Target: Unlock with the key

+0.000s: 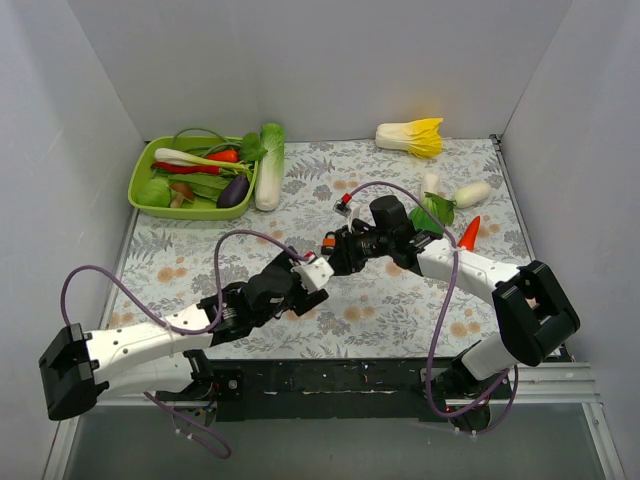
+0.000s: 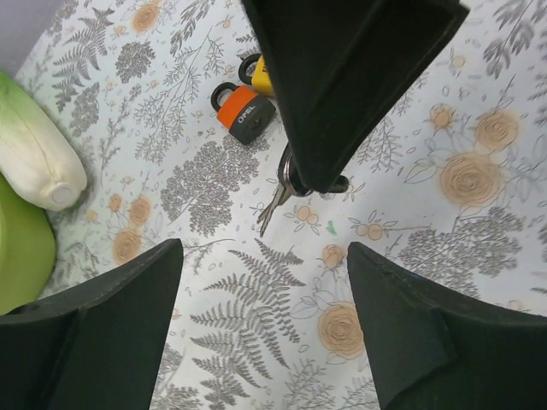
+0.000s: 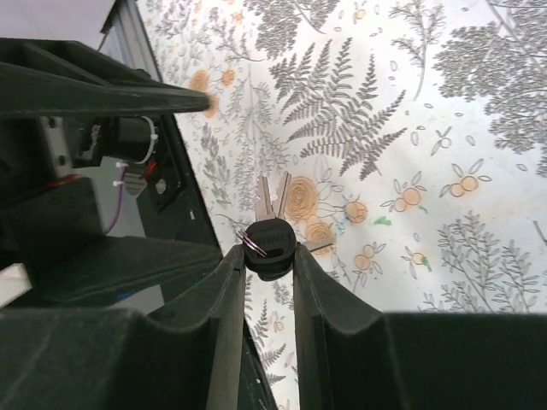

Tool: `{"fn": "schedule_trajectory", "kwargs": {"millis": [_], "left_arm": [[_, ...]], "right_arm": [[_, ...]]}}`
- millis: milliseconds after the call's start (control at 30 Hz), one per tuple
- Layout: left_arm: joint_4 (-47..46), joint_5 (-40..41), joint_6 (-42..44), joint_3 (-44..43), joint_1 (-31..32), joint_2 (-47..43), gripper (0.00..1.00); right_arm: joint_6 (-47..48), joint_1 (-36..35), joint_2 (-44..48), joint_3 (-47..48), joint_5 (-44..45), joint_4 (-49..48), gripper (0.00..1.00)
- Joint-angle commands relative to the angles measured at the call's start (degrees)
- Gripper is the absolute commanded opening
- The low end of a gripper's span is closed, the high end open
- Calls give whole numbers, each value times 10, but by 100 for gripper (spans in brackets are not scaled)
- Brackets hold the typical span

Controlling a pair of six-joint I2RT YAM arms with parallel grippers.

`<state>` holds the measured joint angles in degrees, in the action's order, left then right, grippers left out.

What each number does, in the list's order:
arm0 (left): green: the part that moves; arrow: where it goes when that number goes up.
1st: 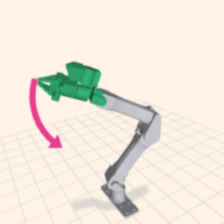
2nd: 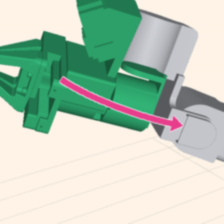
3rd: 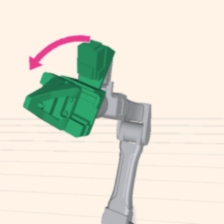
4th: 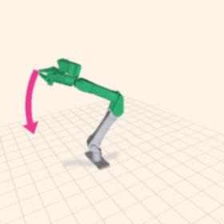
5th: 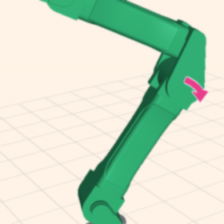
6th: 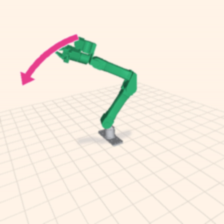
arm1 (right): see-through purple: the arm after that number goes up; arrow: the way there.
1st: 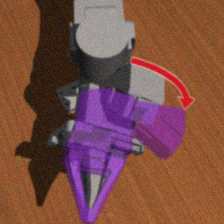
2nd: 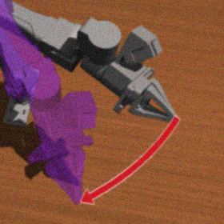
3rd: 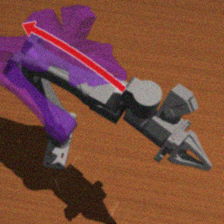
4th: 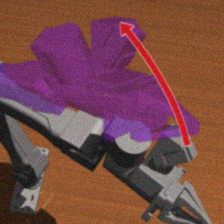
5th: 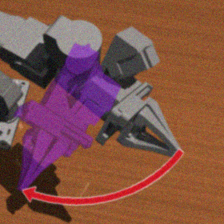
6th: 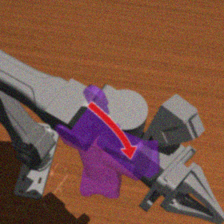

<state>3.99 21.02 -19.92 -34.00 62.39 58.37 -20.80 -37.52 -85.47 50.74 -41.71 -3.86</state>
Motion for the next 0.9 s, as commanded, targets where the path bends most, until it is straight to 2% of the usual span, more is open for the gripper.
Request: {"fn": "schedule_trajectory", "kwargs": {"millis": [0,67,133,167,200,267,367,400,433,500,567,667,867], "left_arm": [[41,-16,-127,-5,-15,-80,80],[62,-46,-175,-14,-49,-98,82],[73,-115,-256,-21,-84,-113,83],[72,-138,-283,-23,-123,-115,83],[71,-162,-338,-27,-142,-113,82],[64,-207,-389,-32,-185,-101,79],[42,-243,-524,-47,-218,-71,75],[34,-248,-559,-51,-223,-63,75],[14,-260,-635,-53,-227,-52,76],[-9,-276,-695,-50,-232,-26,80],[-33,-291,-780,-43,-235,-14,81],[-75,-316,-840,-27,-242,-2,80],[-66,-303,-858,-33,-247,13,78]], "right_arm": [[42,-2,28,-2,51,-3,1],[63,-2,35,-4,73,-2,1],[80,-2,44,-1,89,5,1],[84,-2,47,-1,97,3,1],[87,-2,55,-2,100,2,1],[95,-4,63,-5,104,-11,1],[111,-12,82,-13,128,-26,1],[117,-16,93,-17,138,-29,1],[121,-20,97,-20,159,-31,1],[133,-38,114,-23,182,-37,1],[142,-60,124,-26,220,-43,1],[158,-87,138,-29,276,-46,1],[171,-106,152,-44,321,-64,1]]}}
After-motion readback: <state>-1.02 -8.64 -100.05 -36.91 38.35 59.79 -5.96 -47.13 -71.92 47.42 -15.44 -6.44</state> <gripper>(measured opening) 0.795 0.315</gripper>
